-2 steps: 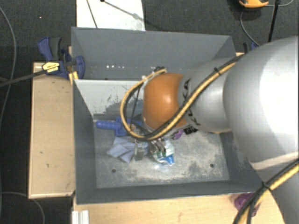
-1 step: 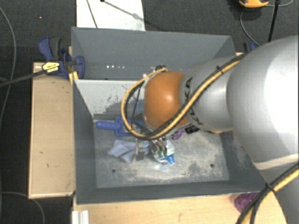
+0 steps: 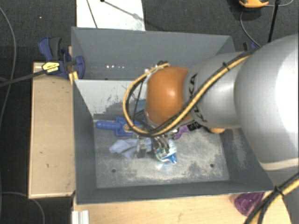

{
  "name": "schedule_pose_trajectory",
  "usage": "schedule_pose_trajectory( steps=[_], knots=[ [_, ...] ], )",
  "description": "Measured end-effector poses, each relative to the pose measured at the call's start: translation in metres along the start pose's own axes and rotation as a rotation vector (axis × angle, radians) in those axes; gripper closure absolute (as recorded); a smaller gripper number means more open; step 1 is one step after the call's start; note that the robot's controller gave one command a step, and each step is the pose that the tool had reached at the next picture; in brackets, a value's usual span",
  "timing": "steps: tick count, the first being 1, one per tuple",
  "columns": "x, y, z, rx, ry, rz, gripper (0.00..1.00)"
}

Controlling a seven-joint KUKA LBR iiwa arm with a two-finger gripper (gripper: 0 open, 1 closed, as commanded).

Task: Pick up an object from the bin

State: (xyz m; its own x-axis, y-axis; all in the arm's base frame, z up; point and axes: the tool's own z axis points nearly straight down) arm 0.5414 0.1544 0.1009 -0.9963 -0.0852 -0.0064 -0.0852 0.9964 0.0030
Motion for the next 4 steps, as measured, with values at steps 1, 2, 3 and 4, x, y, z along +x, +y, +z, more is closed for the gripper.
schedule_pose_trajectory(
  steps=[1, 2, 3, 4],
  knots=[
    [-0.002, 0.0, -0.016, -0.001, -0.007, 0.001, 1.0],
    [-0.003, 0.001, -0.024, -0.002, -0.01, 0.001, 1.0],
    [-0.002, 0.0, -0.029, -0.001, -0.005, 0.002, 1.0],
    [-0.001, 0.0, -0.047, 0.0, 0.0, 0.003, 1.0]
  ],
)
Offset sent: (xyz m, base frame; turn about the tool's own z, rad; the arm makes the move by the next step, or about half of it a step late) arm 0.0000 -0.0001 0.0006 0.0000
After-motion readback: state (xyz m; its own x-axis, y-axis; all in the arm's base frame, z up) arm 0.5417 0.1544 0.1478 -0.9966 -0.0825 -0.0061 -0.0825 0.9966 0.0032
